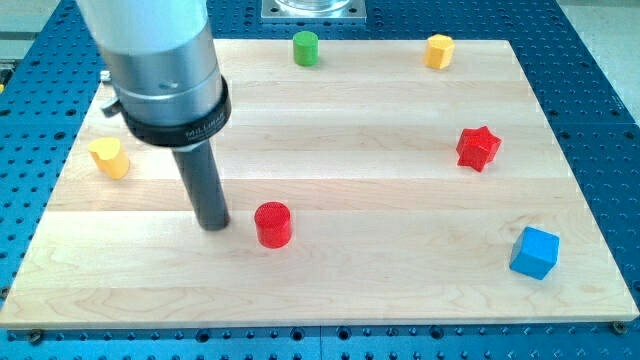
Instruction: Place the red circle to the bottom center
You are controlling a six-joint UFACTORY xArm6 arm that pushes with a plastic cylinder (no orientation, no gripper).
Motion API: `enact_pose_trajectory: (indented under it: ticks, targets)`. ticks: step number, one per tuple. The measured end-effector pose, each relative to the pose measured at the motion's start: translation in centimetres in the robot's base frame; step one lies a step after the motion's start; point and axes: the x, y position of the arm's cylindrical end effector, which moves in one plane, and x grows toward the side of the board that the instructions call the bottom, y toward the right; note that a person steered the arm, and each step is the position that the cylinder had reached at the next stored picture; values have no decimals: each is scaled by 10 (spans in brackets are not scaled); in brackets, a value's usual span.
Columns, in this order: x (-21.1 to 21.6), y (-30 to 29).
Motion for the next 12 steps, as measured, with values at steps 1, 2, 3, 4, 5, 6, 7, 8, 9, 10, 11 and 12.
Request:
enact_pose_trajectory:
  ticks: [1, 2, 3, 4, 5, 6, 7, 8, 9, 10, 11, 12]
  targets:
    - [2, 39]
    - [27, 42]
    - [-1, 39]
    - [-12, 60]
    - [13, 71]
    - [47, 71]
    - [52, 71]
    - [40, 72]
    - [40, 97]
    - [58, 148]
    - [104, 146]
    - [109, 109]
